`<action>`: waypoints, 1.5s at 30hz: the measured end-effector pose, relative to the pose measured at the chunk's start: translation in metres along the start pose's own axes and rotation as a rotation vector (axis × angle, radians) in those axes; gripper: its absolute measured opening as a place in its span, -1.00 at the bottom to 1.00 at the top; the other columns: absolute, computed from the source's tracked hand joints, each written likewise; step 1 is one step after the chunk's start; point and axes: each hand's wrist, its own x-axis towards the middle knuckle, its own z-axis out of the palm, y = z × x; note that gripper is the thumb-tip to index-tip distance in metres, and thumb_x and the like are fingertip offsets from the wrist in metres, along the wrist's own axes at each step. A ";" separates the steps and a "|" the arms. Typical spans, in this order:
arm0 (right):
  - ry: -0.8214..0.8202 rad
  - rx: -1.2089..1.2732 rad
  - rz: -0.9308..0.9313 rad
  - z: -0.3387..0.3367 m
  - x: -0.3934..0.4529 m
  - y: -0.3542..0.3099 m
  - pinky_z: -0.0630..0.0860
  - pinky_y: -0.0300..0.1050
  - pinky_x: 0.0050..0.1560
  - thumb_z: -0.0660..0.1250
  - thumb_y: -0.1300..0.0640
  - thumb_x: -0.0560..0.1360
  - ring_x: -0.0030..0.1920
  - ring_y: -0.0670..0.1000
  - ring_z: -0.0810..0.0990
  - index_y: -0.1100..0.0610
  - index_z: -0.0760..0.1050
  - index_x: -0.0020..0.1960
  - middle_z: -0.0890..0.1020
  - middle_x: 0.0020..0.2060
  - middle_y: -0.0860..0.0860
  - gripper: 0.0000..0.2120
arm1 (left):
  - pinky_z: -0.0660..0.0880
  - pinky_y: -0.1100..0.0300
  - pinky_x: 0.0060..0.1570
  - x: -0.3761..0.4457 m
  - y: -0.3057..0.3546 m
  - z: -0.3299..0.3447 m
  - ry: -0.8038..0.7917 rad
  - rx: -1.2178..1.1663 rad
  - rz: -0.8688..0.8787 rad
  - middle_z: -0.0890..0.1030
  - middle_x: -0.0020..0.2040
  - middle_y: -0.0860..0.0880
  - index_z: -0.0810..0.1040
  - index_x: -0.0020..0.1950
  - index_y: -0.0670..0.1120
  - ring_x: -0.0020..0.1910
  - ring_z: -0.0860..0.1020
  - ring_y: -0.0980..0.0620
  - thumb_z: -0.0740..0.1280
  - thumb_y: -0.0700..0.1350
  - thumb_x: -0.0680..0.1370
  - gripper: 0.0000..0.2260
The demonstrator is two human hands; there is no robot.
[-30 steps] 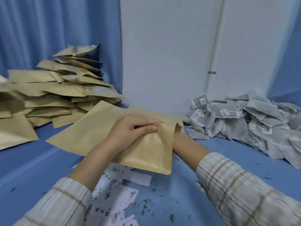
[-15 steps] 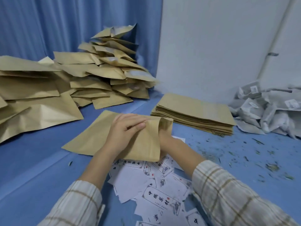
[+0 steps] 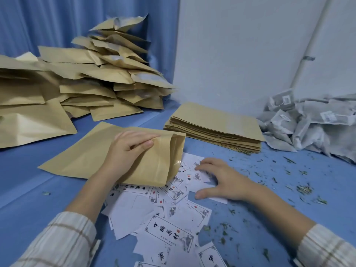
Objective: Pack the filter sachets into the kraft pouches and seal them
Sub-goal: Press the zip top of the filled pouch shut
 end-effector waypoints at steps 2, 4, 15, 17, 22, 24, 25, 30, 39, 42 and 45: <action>0.094 0.000 -0.032 0.000 -0.002 0.000 0.26 -0.33 0.16 0.38 -0.36 0.24 0.21 -0.16 0.30 -0.10 0.35 0.33 0.31 0.22 -0.15 -0.27 | 0.14 0.53 0.17 0.000 0.000 0.002 0.000 0.005 -0.009 0.59 0.03 0.31 0.57 0.13 0.16 0.09 0.44 0.44 0.30 0.01 0.48 -0.77; 0.141 -0.009 -0.069 0.000 -0.002 0.000 0.32 -0.37 0.01 0.40 -0.29 0.29 0.03 -0.17 0.38 -0.09 0.43 0.26 0.40 0.04 -0.15 -0.40 | 0.14 0.54 0.16 0.000 0.000 0.003 0.003 0.015 -0.006 0.59 0.03 0.31 0.57 0.14 0.15 0.08 0.44 0.44 0.31 -0.01 0.49 -0.77; 0.407 0.449 -0.092 -0.028 -0.006 -0.024 0.44 -0.36 -0.16 0.49 -0.01 0.28 -0.24 -0.24 0.55 -0.10 0.63 -0.26 0.65 -0.28 -0.19 -0.94 | 0.20 0.40 0.22 -0.003 0.006 0.001 0.012 -0.018 -0.037 0.58 0.02 0.36 0.56 0.13 0.17 0.10 0.45 0.40 0.32 -0.04 0.50 -0.77; 0.562 0.249 -0.327 -0.031 0.002 -0.043 0.46 -0.35 -0.08 0.46 0.13 0.37 -0.16 -0.18 0.56 -0.01 0.68 -0.17 0.64 -0.21 -0.21 -0.93 | 0.20 0.42 0.21 -0.002 0.011 0.001 -0.004 -0.056 -0.042 0.59 -0.01 0.41 0.57 0.11 0.19 0.10 0.47 0.38 0.33 -0.06 0.51 -0.78; 0.680 -0.213 -0.745 -0.011 0.035 -0.083 0.56 -0.13 -0.29 0.35 0.43 0.36 -0.29 0.12 0.62 0.33 0.62 -0.28 0.64 -0.30 0.15 -0.89 | 0.32 0.36 0.16 0.002 0.025 -0.003 -0.036 -0.227 -0.114 0.61 -0.02 0.35 0.58 0.05 0.19 0.08 0.50 0.34 0.30 -0.03 0.49 -0.81; 0.611 -0.283 -0.714 -0.007 0.042 -0.095 0.49 -0.17 -0.49 0.44 0.48 0.17 -0.42 0.11 0.59 0.32 0.58 -0.39 0.61 -0.40 0.16 -0.89 | 0.32 0.52 0.05 0.004 0.031 -0.008 -0.029 -0.307 -0.155 0.60 -0.04 0.39 0.59 0.03 0.17 0.04 0.50 0.39 0.32 -0.10 0.51 -0.82; 0.553 -0.314 -0.634 -0.006 0.046 -0.101 0.47 -0.20 -0.50 0.50 0.46 0.12 -0.42 0.12 0.60 0.31 0.59 -0.36 0.62 -0.38 0.17 -0.85 | 0.32 0.55 0.01 0.006 0.033 -0.010 -0.035 -0.350 -0.168 0.61 -0.05 0.39 0.59 0.02 0.15 0.03 0.51 0.40 0.32 -0.10 0.50 -0.82; 0.315 -0.231 -0.448 -0.022 0.043 -0.120 0.19 -0.27 -0.13 0.31 0.23 0.48 0.05 0.22 0.52 0.33 0.51 0.09 0.58 0.02 0.26 -0.77 | 0.31 0.53 0.10 0.015 0.053 -0.009 -0.146 -0.407 -0.155 0.59 0.14 0.27 0.60 0.12 0.11 0.16 0.47 0.40 0.29 -0.01 0.48 -0.77; 0.171 -0.082 -0.190 -0.112 0.043 -0.134 0.25 0.03 0.31 0.22 0.24 0.55 0.28 0.22 0.34 0.33 0.35 0.29 0.39 0.26 0.28 -0.67 | 0.31 0.35 0.27 0.062 0.098 -0.056 -0.274 -0.355 -0.083 0.54 0.24 0.24 0.53 0.25 0.17 0.28 0.42 0.30 0.34 0.23 0.37 -0.54; 0.230 -0.052 -0.121 -0.140 0.045 -0.141 0.36 -0.03 0.17 0.16 0.28 0.57 0.22 0.21 0.43 0.28 0.40 0.27 0.47 0.18 0.24 -0.72 | 0.27 0.51 0.19 0.070 0.113 -0.053 -0.292 -0.298 -0.028 0.54 0.21 0.31 0.53 0.22 0.23 0.27 0.40 0.36 0.50 0.14 0.30 -0.50; 0.198 -0.023 -0.196 -0.168 0.039 -0.147 0.37 -0.23 -0.18 0.17 0.25 0.58 -0.07 0.04 0.45 0.24 0.50 0.03 0.51 -0.16 0.10 -0.85 | 0.37 0.37 0.04 0.083 0.124 -0.039 0.014 -0.381 -0.139 0.64 -0.12 0.32 0.61 -0.04 0.19 -0.01 0.53 0.33 0.44 -0.05 0.43 -0.83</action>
